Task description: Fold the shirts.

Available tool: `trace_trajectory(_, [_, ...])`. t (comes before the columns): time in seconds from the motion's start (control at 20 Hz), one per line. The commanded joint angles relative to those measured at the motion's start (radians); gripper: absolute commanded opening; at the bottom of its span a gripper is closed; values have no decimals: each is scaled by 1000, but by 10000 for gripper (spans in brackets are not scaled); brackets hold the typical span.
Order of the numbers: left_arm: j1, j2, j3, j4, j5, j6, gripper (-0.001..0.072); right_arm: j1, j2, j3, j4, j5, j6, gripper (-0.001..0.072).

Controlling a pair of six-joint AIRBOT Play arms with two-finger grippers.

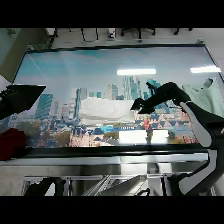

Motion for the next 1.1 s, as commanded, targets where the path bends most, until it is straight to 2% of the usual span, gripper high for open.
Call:
trace_trajectory(0.0, [-9,-3,0,0,-10,-2,21,56,-56,-4,46,48,-17,657])
trace_trajectory(0.05, [-9,-3,0,0,-10,-2,21,70,-56,-3,48,64,-17,559])
trace_trajectory(0.1, [-9,-3,0,0,-10,-2,21,80,-55,0,51,76,-18,388])
trace_trajectory(0.15, [-9,-3,0,0,-10,-2,21,88,-55,11,58,76,-18,163])
trace_trajectory(0.2, [-9,-3,0,0,-10,-2,21,89,-49,27,65,67,-25,19])
trace_trajectory(0.35, [-9,-3,0,0,-10,-2,21,61,29,126,66,17,-24,18])
trace_trajectory(0.5, [-9,-3,0,1,-10,-2,21,-48,151,289,62,22,-9,18])
trace_trajectory(0.85, [-9,-3,-1,8,-50,-2,21,-510,183,642,66,66,44,18])
trace_trajectory(1.05, [-10,-3,-1,8,-66,-3,21,-754,185,706,67,-4,62,18])
